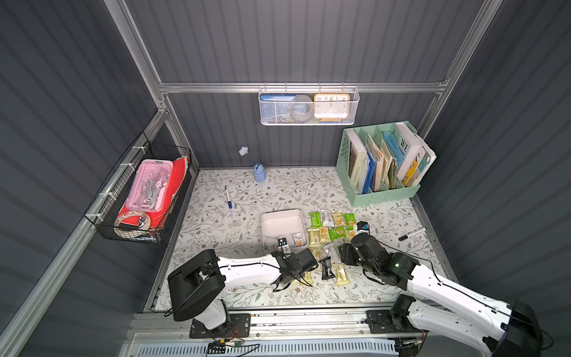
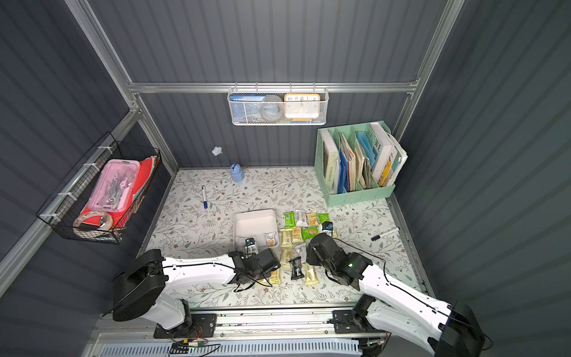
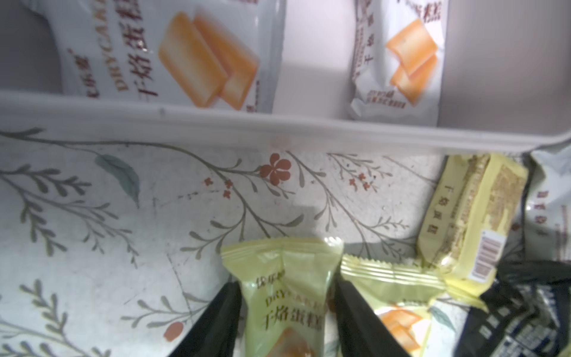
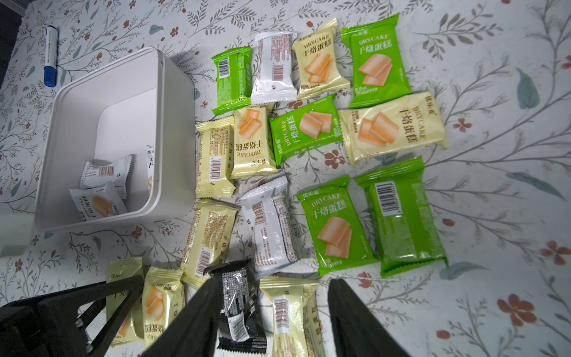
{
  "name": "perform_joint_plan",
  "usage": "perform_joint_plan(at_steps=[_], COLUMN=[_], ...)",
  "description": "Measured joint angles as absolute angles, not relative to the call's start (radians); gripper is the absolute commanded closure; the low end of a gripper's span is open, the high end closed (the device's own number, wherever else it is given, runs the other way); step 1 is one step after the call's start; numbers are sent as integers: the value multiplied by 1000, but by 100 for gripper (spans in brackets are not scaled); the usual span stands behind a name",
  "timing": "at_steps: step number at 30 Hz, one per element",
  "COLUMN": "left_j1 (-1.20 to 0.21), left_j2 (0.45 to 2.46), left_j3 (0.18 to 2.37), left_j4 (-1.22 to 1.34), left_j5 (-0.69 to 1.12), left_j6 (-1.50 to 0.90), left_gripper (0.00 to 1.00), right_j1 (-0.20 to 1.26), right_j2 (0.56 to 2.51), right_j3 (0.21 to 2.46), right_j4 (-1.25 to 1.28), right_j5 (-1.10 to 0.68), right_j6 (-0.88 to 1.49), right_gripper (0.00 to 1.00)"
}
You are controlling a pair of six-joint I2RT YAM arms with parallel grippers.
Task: Take the cookies out of the storage box
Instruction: Place the cookie at the center of the board, then pick up the cookie from the storage box.
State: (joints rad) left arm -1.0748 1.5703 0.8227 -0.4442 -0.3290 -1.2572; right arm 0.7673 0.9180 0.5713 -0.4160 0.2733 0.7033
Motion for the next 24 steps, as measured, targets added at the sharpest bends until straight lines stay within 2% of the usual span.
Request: perform_joint_plan(at_steps=[7,15,18,24], left_j1=[-1075,-1064,-984,-744], left_j2=[1550,1329,1264,1179], left_j3=[890,1016,1010,905], left_j4=[-523,-556,-507,-303], left_j5=[-371,-569,-615,-596], left_j6=[-1234,-1220,-1195,-1092], left_gripper=[35,38,38,38], right_j1=[767,767,765,768], right_j2=[956,1137,1230,1434], right_j3=[599,780,868,1080], right_j4=[-418,-400,-388,-379], right_j5=[273,223,159,10], right_j6=[686,566,503,388], right_gripper=[40,41,42,44])
